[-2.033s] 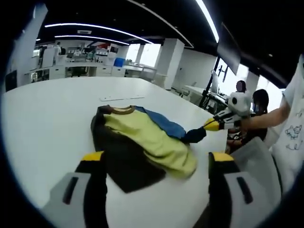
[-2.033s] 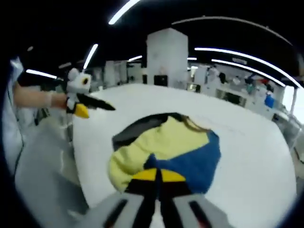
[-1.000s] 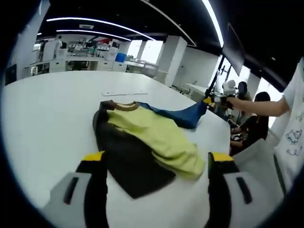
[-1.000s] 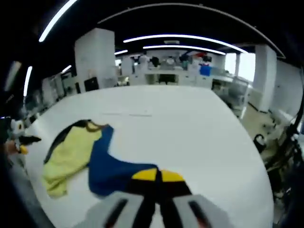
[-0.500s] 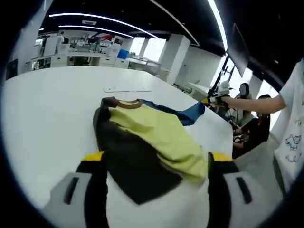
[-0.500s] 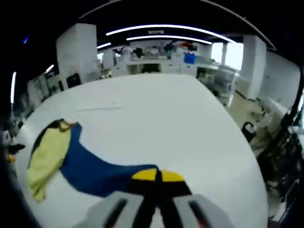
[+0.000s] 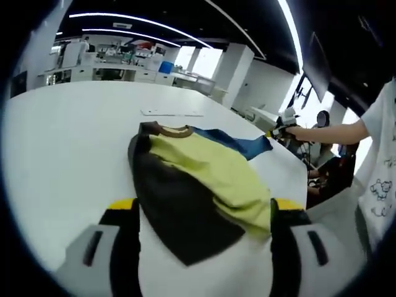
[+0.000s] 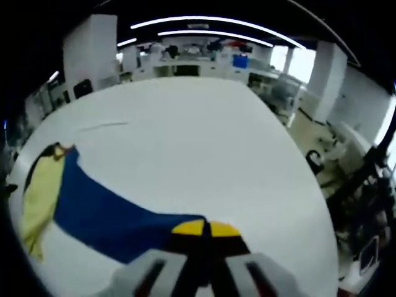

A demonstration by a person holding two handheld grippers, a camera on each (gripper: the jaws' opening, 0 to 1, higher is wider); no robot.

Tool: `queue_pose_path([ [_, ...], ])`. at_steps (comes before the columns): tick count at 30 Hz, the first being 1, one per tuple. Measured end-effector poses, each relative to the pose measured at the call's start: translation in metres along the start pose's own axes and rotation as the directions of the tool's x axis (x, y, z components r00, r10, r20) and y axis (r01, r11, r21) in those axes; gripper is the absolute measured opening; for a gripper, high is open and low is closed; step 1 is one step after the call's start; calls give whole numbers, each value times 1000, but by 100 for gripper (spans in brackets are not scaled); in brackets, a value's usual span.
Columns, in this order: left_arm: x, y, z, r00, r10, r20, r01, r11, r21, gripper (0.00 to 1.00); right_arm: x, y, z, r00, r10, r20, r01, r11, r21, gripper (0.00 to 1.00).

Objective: Fold the garment on the visible template until the final outline fits inside the template.

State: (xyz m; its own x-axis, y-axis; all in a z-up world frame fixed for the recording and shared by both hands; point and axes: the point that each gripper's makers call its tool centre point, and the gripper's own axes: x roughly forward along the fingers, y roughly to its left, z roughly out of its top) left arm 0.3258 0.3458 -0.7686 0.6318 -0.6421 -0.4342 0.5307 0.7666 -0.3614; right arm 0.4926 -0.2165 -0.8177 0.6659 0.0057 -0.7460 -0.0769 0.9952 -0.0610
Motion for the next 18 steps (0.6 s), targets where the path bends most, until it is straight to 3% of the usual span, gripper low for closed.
queue_pose_path([
  [2,0,0,-1,1000,3,-3,-3,1000,-6,84,1,-3,1,1000,2,2,-2,1000,31,0],
  [9,-1,2,-4,1000,8,-9,-8,1000,-17,84,20,-32,0,999,-30,-36,31,999,20,0],
  [18,-1,4,-7,1000,11,-11,-11,1000,-27,84,20,-27,-12,998,-30,-63,30,1000,1,0],
])
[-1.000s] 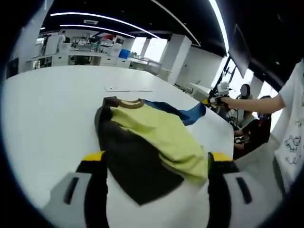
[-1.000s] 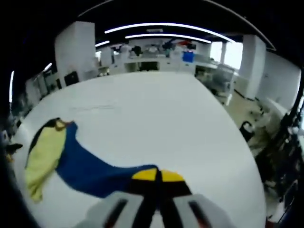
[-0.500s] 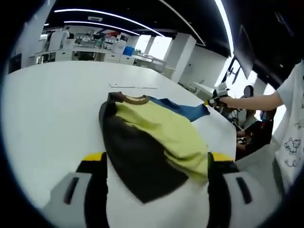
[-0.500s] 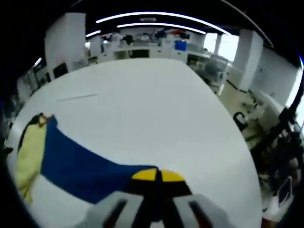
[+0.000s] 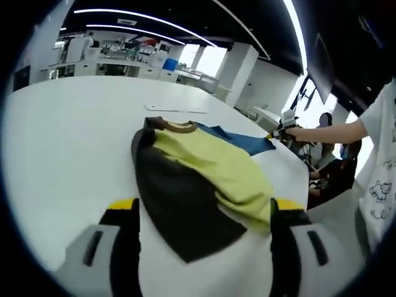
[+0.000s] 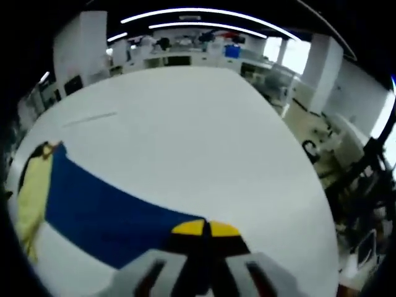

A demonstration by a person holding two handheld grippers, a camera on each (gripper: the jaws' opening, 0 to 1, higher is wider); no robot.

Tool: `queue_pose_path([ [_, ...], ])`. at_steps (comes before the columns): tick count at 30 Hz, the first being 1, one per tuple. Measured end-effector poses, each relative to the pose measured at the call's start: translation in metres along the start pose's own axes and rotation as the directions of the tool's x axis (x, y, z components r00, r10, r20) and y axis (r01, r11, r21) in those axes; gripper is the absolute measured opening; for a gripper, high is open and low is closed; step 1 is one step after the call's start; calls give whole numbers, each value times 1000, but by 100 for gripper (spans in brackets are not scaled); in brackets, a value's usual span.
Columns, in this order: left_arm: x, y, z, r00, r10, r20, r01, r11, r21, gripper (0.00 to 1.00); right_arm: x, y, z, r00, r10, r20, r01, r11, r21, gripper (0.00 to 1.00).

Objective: Fold the garment on the visible template until the final outline fits inside the template.

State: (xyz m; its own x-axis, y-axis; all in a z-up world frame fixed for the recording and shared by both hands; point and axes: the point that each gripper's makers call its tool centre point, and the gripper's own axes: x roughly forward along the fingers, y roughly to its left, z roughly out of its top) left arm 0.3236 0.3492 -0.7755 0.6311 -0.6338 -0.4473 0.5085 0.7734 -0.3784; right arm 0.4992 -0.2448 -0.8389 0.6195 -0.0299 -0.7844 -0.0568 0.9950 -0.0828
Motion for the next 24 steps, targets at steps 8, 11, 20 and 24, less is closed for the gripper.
queue_pose_path([
  [8,-3,-1,1,1000,1,9,-1,1000,-1,84,-15,5,5,998,44,35,-43,999,-30,0],
  [11,-3,-3,2,1000,-1,11,1,1000,2,84,-20,0,12,995,71,75,-70,997,-16,8],
  [20,-3,-8,4,1000,-13,21,12,1000,18,84,-55,37,7,962,234,143,-210,964,-166,48],
  [24,-3,-10,6,999,-18,30,18,1000,20,84,-76,58,-1,951,270,153,-235,949,-212,62],
])
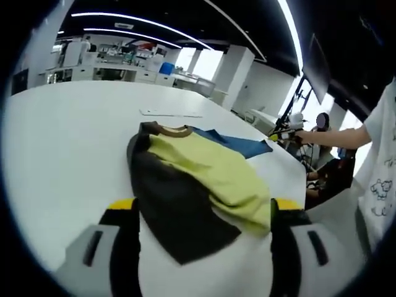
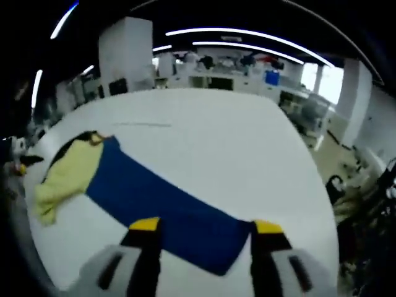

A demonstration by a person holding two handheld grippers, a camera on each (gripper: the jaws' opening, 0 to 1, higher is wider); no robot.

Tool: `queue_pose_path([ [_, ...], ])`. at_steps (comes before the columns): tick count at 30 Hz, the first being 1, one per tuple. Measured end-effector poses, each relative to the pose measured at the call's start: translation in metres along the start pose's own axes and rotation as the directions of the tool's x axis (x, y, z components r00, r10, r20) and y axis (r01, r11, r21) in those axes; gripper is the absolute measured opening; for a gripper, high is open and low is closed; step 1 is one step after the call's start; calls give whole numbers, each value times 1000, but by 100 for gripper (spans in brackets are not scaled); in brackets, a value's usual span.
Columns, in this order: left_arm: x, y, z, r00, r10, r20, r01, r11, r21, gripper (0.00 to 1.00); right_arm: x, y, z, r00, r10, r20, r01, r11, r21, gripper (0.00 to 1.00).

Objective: Fold the garment on the visible template until the final outline fits inside the template.

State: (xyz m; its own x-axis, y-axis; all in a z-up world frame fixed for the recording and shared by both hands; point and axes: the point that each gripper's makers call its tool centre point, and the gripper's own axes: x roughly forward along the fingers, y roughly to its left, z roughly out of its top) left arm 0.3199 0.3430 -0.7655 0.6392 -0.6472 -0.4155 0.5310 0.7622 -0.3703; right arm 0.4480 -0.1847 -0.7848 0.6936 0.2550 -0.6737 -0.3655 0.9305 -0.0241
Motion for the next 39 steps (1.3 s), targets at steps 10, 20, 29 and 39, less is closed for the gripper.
queue_pose_path([
  [10,0,-6,-7,1000,-14,-20,14,999,38,84,-19,34,1,997,67,35,-64,994,-88,99],
  [20,-6,-6,-33,989,84,-120,-52,967,251,68,-38,66,11,990,115,80,-107,988,-109,99],
  [29,-5,-12,-65,974,108,-199,-33,937,348,47,-49,83,0,986,141,86,-134,987,-89,99],
  [39,-5,0,-76,961,183,-208,-82,906,415,32,-60,80,-14,987,131,97,-128,991,-40,96],
])
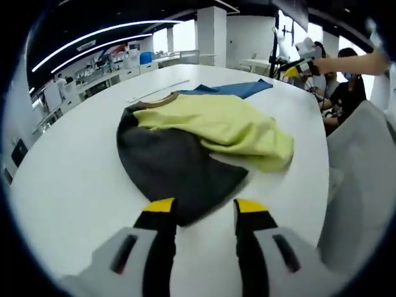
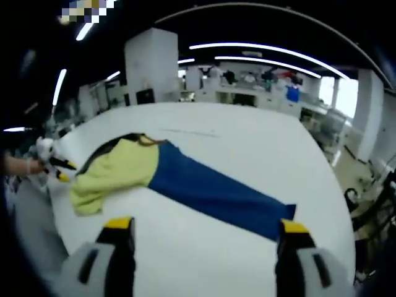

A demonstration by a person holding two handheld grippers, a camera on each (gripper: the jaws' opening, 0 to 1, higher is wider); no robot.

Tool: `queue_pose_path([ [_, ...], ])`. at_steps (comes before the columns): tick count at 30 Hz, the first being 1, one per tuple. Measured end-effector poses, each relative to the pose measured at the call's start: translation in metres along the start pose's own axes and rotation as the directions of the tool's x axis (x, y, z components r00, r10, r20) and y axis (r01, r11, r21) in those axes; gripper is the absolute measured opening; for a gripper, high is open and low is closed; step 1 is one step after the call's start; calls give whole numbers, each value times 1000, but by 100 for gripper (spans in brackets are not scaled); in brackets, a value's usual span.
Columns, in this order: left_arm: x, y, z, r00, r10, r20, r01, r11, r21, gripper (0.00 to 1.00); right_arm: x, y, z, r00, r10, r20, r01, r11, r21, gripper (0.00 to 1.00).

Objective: Fold the garment on the visible template until the final outline fits inside the template.

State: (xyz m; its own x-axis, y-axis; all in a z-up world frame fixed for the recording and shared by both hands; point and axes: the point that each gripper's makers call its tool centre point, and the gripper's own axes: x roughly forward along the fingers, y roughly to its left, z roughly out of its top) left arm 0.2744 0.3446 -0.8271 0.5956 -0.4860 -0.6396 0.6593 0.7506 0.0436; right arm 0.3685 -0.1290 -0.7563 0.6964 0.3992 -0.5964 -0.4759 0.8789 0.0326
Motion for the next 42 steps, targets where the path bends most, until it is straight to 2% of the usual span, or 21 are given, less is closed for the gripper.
queue_pose_path([
  [1,0,1,-2,1000,11,-12,-11,1000,6,29,0,0,0,1000,0,2,0,1000,5,96],
  [3,1,12,-11,997,58,-55,-53,994,96,23,-1,-2,-1,1000,-1,8,0,1000,23,95],
  [5,2,10,-10,995,77,-63,-66,985,161,19,-1,-1,-3,1000,1,12,-1,999,34,95],
  [10,2,6,-7,991,104,-88,-82,972,219,15,0,3,-5,1000,7,13,-7,999,46,95],
  [12,4,9,-12,986,116,-116,-83,963,256,13,0,5,-6,1000,10,13,-10,999,47,94],
  [13,5,9,-11,988,116,-105,-86,963,254,9,0,6,-5,1000,11,14,-11,999,47,94],
  [16,5,10,-14,988,100,-118,-67,965,252,1,1,11,-4,1000,15,16,-16,999,46,94],
  [18,4,12,-12,987,109,-119,-75,962,262,0,1,12,-4,1000,16,17,-17,999,46,94],
  [21,-2,17,-2,988,127,-89,-95,949,300,0,2,16,-4,1000,21,17,-21,999,42,93],
  [25,-12,29,22,986,162,-38,-143,940,310,0,2,18,-7,1000,25,15,-25,999,48,93],
  [28,-20,38,51,983,182,22,-179,933,312,0,2,19,-8,999,29,16,-29,998,54,93],
  [31,-19,36,72,985,169,46,-175,928,330,0,2,21,-9,999,27,17,-28,998,57,93],
  [35,-4,27,90,989,130,69,-146,922,358,0,0,22,-9,1000,23,21,-25,998,60,93],
  [36,3,18,94,992,110,65,-127,920,371,0,0,22,-9,999,24,22,-25,998,62,93],
  [42,42,-12,100,999,33,42,-47,918,393,0,-3,24,-10,999,26,29,-28,997,67,93],
])
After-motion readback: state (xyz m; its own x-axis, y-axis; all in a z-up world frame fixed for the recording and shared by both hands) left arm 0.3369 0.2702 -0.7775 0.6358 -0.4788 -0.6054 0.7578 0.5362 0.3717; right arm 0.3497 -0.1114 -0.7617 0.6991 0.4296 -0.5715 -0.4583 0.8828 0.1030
